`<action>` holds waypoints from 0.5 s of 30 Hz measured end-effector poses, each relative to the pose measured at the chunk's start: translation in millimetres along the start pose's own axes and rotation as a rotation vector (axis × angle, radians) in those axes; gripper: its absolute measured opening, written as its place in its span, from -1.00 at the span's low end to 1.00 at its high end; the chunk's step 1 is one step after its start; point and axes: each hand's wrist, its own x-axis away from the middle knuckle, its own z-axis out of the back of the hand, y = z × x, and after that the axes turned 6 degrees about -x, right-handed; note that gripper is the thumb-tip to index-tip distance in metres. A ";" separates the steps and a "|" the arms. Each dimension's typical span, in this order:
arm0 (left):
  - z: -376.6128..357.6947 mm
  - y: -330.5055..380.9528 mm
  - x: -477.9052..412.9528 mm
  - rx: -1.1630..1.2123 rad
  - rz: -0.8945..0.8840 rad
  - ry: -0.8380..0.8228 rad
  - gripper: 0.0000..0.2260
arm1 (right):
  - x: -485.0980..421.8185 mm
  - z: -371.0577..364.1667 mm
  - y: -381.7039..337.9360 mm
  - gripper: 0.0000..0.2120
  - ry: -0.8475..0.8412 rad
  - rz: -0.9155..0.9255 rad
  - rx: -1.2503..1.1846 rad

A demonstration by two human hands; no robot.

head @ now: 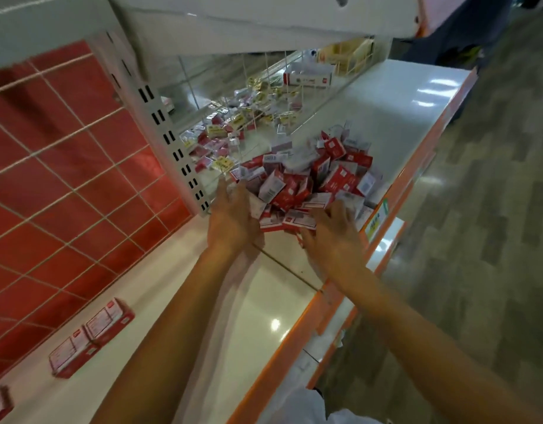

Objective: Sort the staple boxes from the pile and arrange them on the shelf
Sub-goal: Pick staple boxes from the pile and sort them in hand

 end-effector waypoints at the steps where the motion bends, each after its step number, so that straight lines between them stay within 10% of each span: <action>1: -0.4 -0.1 -4.9 0.058 -0.015 -0.026 -0.36 | 0.1 0.7 -0.8 -0.76 0.006 0.001 0.015; 15: -9.8 20.0 45.9 0.106 0.077 0.032 -0.54 | 6.8 1.1 5.9 -0.75 -0.086 0.060 -0.170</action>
